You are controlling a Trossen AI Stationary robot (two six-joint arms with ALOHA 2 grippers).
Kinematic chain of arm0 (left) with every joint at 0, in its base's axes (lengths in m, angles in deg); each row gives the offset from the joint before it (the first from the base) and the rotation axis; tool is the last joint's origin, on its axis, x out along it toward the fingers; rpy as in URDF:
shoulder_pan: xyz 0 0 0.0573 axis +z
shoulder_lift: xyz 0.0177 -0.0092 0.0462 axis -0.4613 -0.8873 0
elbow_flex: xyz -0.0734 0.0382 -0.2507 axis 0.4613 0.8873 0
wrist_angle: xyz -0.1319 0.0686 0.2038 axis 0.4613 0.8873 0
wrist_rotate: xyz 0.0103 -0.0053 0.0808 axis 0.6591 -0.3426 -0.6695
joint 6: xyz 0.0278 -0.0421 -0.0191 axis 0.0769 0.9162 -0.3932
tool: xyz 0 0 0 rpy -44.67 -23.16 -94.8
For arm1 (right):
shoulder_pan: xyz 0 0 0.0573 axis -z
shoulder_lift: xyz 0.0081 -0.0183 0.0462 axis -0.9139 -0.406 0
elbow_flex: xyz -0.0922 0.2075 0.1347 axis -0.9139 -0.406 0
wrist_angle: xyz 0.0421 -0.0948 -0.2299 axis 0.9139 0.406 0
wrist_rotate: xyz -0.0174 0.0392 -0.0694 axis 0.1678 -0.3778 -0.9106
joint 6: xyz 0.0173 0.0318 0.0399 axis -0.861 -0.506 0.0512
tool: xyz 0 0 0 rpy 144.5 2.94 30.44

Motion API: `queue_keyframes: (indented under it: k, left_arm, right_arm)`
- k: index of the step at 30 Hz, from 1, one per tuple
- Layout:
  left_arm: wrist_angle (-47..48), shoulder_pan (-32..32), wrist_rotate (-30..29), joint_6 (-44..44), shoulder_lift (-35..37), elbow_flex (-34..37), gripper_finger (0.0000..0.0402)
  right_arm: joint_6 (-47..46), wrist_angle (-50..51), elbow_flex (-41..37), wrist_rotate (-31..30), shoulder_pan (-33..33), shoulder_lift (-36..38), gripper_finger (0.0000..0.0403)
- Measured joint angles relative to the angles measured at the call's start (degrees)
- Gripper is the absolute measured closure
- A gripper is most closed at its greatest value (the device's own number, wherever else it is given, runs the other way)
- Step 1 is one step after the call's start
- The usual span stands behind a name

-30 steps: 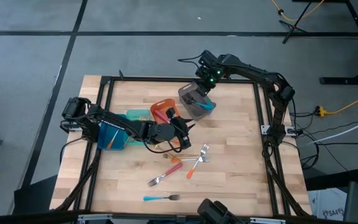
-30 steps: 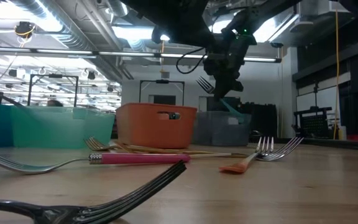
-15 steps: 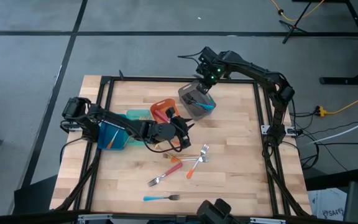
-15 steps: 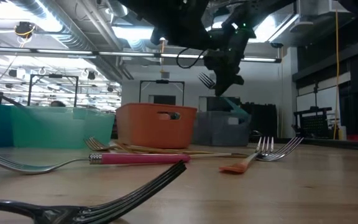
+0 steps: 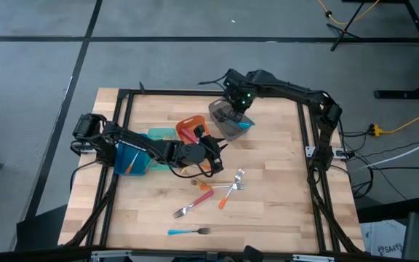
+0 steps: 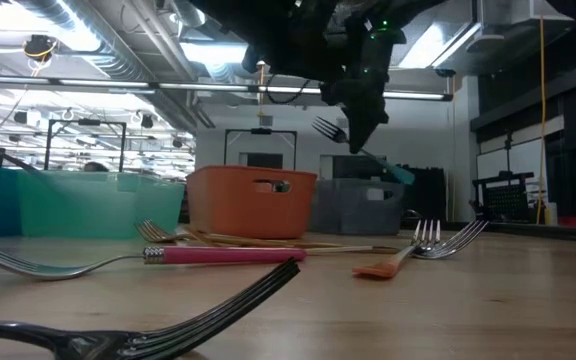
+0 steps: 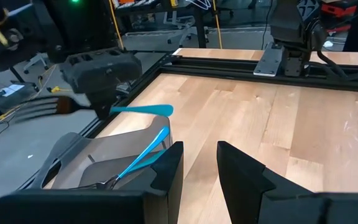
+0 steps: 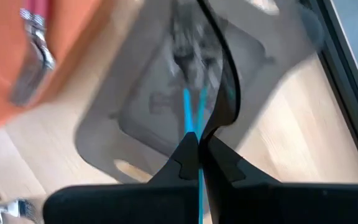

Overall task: Sort silverware by color (type)
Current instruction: Put the blue fork into the black bin

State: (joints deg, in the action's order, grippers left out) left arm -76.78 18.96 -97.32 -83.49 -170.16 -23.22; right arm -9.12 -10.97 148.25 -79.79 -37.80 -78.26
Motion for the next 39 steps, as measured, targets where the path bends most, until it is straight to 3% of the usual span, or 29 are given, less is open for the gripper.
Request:
queue_keyframes:
  k: [21,30,39]
  left_arm:
    - [-0.46,-0.13,-0.20,-1.03,0.39,0.01,0.0310]
    - [2.31,-2.21,-3.58,-9.14,11.34,0.02,0.0310]
    - [13.76,-3.19,-3.64,-6.52,19.51,0.01,0.0310]
  right_arm:
    - [-0.54,-4.46,-0.27,1.60,-0.50,0.00,0.0403]
    - [-0.56,-5.23,-0.27,1.81,-0.50,0.00,0.0403]
    - [-0.59,-2.77,-0.28,3.72,-0.50,-4.38,0.0403]
